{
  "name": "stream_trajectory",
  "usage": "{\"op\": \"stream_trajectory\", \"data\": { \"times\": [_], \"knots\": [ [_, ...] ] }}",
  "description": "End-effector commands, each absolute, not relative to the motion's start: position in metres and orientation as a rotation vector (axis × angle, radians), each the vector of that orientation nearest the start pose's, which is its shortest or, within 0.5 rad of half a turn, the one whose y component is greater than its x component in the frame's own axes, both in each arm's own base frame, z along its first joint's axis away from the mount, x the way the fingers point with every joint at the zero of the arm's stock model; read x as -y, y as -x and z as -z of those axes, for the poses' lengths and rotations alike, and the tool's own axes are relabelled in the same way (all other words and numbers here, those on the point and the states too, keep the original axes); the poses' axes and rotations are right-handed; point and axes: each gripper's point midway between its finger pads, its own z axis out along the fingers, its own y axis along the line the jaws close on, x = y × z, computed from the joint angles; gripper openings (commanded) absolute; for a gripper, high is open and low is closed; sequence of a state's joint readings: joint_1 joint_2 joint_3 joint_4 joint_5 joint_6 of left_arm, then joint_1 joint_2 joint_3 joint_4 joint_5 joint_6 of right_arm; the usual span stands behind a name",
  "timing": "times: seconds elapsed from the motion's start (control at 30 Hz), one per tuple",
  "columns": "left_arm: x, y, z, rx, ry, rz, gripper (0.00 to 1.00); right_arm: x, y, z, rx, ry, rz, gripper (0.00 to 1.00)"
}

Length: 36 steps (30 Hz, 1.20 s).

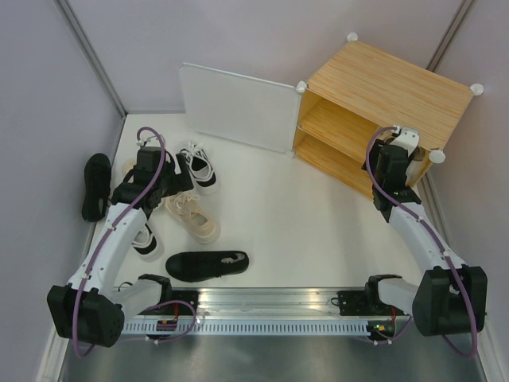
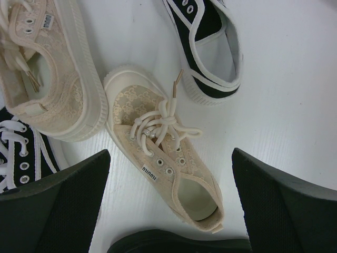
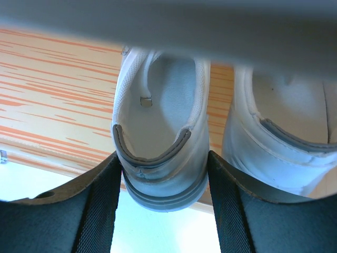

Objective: Place and organize the shoes in the shoe cabinet

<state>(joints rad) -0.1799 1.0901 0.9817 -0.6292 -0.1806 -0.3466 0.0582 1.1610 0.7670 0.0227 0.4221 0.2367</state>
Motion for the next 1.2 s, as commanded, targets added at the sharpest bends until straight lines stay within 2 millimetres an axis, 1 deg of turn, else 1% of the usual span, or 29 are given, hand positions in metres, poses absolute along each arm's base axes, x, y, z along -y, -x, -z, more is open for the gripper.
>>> {"op": "stream_trajectory", "data": {
  "times": [0.0, 0.03, 0.17, 0.2, 0.47, 0.63, 0.87, 0.93, 0.97, 1.03, 1.07, 1.13, 1.17],
  "knots": [
    [0.038, -0.308, -0.194, -2.236, 0.234, 0.065, 0.98, 0.033, -0.394, -0.224, -1.767, -0.392, 0.155, 0.01],
    [0.038, -0.308, -0.194, -2.236, 0.236, 0.066, 0.99, 0.034, -0.395, -0.224, -1.765, -0.4, 0.16, 0.0],
    [0.038, -0.308, -0.194, -2.234, 0.233, 0.063, 0.99, 0.051, -0.392, -0.225, -1.73, -0.496, 0.232, 0.01],
    [0.038, -0.309, -0.194, -2.234, 0.235, 0.064, 0.99, 0.057, -0.389, -0.224, -1.717, -0.533, 0.265, 0.01],
    [0.038, -0.308, -0.194, -2.234, 0.235, 0.064, 0.99, 0.076, -0.383, -0.208, -1.695, -0.653, 0.346, 0.01],
    [0.038, -0.308, -0.194, -2.234, 0.236, 0.065, 0.99, 0.082, -0.381, -0.2, -1.69, -0.692, 0.379, 0.0],
    [0.038, -0.308, -0.193, -2.238, 0.235, 0.062, 0.98, 0.081, -0.38, -0.191, -1.712, -0.714, 0.376, 0.03],
    [0.038, -0.309, -0.194, -2.235, 0.236, 0.064, 0.99, 0.081, -0.379, -0.187, -1.717, -0.718, 0.375, 0.07],
    [0.038, -0.309, -0.193, -2.238, 0.236, 0.065, 0.98, 0.081, -0.378, -0.184, -1.726, -0.724, 0.378, 0.16],
    [0.038, -0.308, -0.193, -2.24, 0.236, 0.064, 0.99, 0.08, -0.376, -0.184, -1.737, -0.724, 0.376, 0.27],
    [0.038, -0.309, -0.193, -2.237, 0.236, 0.065, 0.98, 0.079, -0.375, -0.186, -1.735, -0.721, 0.365, 0.36],
    [0.038, -0.309, -0.193, -2.238, 0.236, 0.065, 0.99, 0.075, -0.374, -0.189, -1.743, -0.704, 0.339, 0.44],
    [0.038, -0.309, -0.193, -2.239, 0.234, 0.064, 0.99, 0.074, -0.373, -0.194, -1.734, -0.698, 0.324, 0.51]
  ]
}}
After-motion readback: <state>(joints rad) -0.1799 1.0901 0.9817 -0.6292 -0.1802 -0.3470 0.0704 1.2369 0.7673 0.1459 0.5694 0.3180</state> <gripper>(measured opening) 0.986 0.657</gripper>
